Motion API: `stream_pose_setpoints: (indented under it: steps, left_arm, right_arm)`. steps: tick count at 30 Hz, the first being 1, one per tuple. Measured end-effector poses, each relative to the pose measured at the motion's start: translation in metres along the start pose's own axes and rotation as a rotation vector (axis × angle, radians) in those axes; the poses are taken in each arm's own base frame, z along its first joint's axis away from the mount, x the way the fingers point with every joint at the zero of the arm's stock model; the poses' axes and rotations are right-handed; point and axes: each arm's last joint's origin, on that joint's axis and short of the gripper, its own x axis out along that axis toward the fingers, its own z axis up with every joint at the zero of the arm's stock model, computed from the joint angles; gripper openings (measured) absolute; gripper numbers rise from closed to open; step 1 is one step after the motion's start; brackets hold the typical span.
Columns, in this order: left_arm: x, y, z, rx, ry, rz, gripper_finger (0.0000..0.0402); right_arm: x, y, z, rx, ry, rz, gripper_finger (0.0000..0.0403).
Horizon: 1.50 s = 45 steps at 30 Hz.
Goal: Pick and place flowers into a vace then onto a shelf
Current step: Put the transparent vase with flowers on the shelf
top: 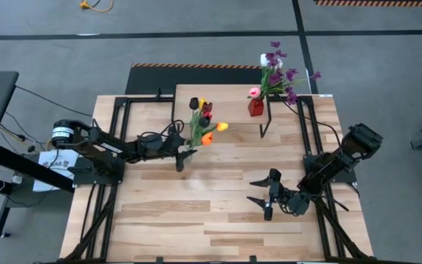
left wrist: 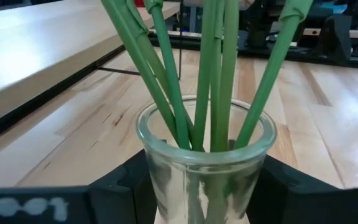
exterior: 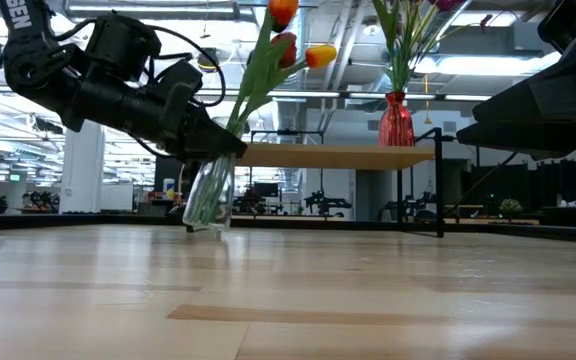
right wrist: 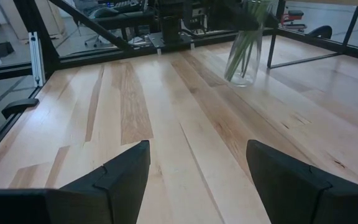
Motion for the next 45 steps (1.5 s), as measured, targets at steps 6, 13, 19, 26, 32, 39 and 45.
stream_pose_setpoints:
  steps: [6,13,19,26,32,39,45]
  left_arm:
    - [-0.001,-0.005,0.004,-0.007,-0.041,-0.022,0.0163]
    - [-0.008,-0.006,0.019,-0.040,-0.110,-0.077,0.0160]
    - [-0.019,-0.006,0.037,-0.047,-0.192,-0.086,0.0166]
    - [-0.036,-0.005,0.060,-0.018,-0.298,-0.086,0.0159]
    - [-0.055,0.006,0.078,0.005,-0.379,-0.013,0.0168]
    - [-0.073,0.027,0.094,0.020,-0.470,0.043,0.0158]
    - [-0.069,0.040,0.119,0.023,-0.481,0.041,0.0168]
  right_arm:
    - [0.000,0.000,0.000,0.000,0.000,0.000,0.0260]
    - [0.000,0.000,0.000,0.000,0.000,0.000,0.0260]
    - [0.000,0.000,0.000,0.002,0.000,0.000,0.0260]
    - [0.000,0.000,0.000,0.002,0.000,0.000,0.0260]
    - [0.000,0.000,0.000,0.001,0.000,0.000,0.0260]
    - [0.000,0.000,0.000,0.000,0.000,-0.002,0.0260]
    - [0.003,-0.003,-0.001,-0.016,0.012,-0.020,0.0260]
